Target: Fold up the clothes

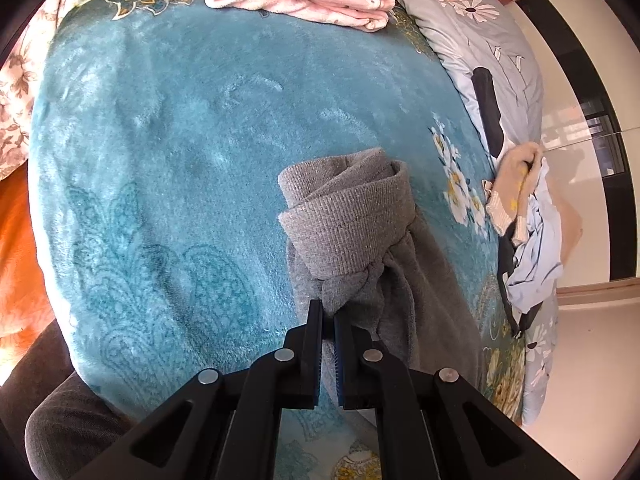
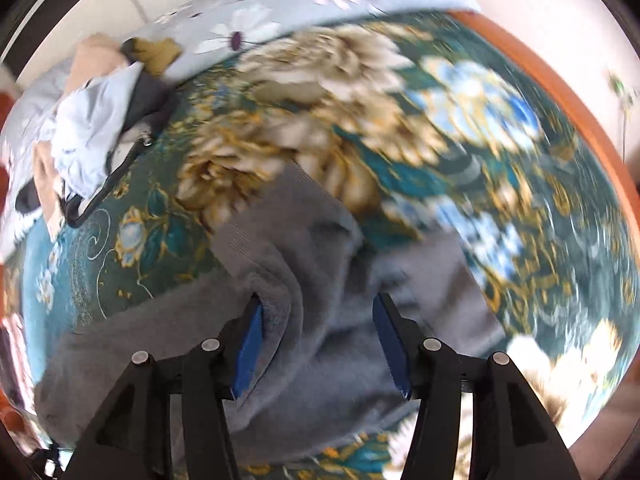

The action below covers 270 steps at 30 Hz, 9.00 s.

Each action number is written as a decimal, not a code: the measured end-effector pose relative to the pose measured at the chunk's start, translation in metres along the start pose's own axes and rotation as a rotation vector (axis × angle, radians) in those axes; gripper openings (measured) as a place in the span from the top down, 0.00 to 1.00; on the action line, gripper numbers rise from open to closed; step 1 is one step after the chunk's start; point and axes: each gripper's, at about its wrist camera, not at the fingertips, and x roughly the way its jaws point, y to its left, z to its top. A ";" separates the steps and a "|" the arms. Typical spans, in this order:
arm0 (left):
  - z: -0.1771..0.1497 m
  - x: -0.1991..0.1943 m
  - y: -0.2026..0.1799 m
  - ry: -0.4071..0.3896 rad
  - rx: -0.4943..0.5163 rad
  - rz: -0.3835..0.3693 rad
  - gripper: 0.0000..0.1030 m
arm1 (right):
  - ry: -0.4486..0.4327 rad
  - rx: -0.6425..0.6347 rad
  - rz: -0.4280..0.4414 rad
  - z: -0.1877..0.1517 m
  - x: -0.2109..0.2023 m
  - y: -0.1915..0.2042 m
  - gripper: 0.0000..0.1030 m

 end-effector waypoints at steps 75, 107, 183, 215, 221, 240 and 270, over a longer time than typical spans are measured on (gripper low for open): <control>-0.024 -0.034 0.042 -0.055 -0.161 -0.144 0.84 | -0.007 -0.763 0.381 -0.137 -0.049 0.309 0.86; 0.054 0.037 0.016 -0.077 -0.095 -0.020 0.74 | 0.251 -0.554 0.548 -0.092 0.014 0.271 0.53; -0.145 0.046 -0.151 0.193 0.261 -0.085 0.48 | 0.270 -0.371 0.677 -0.068 -0.002 0.095 0.93; -0.142 0.115 -0.152 0.396 0.280 -0.147 0.54 | 0.472 -0.205 0.563 -0.078 0.074 0.103 0.65; -0.136 0.096 -0.155 0.344 0.293 -0.203 0.70 | 0.448 -0.307 0.505 -0.059 0.047 0.139 0.72; 0.116 -0.121 -0.077 -0.331 0.165 -0.307 0.71 | 0.269 -1.009 0.808 -0.064 -0.097 0.565 0.74; 0.330 -0.100 0.111 -0.422 -0.188 -0.425 0.66 | 0.250 -1.437 0.823 -0.202 -0.050 0.952 0.73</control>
